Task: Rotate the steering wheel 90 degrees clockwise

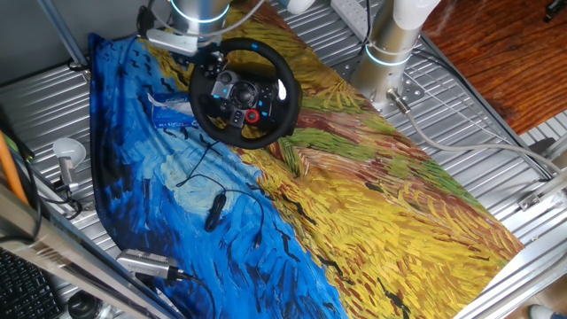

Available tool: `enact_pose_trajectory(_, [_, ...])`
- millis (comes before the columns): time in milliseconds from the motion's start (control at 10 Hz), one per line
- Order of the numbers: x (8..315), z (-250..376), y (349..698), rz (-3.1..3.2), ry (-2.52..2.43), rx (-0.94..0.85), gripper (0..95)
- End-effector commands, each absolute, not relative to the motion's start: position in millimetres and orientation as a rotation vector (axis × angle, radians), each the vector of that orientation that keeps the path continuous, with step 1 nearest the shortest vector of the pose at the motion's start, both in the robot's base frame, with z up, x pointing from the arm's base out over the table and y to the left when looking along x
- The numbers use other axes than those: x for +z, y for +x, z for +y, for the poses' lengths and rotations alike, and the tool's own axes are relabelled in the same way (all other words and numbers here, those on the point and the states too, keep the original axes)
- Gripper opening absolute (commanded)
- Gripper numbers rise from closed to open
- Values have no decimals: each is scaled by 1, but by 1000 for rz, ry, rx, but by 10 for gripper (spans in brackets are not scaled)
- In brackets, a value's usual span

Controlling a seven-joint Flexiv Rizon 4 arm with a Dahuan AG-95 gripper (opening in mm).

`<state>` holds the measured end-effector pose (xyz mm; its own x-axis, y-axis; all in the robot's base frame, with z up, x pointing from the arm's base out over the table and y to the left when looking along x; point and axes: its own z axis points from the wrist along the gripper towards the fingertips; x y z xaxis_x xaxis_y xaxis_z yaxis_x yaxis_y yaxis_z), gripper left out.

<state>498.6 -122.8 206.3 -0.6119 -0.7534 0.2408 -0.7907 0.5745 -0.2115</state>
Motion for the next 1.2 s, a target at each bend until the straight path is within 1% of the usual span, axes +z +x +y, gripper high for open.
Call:
enact_pose_trajectory(100, [206, -123, 499, -2694, 1290, 403, 380])
enact_pose_trajectory(300, [206, -123, 498, -2710, 1272, 368, 380])
enact_pose_trajectory(700, [199, -129, 493, -2758, 1224, 218, 380])
enact_pose_trajectory(1200, [198, -129, 493, -2789, 1121, 114, 380])
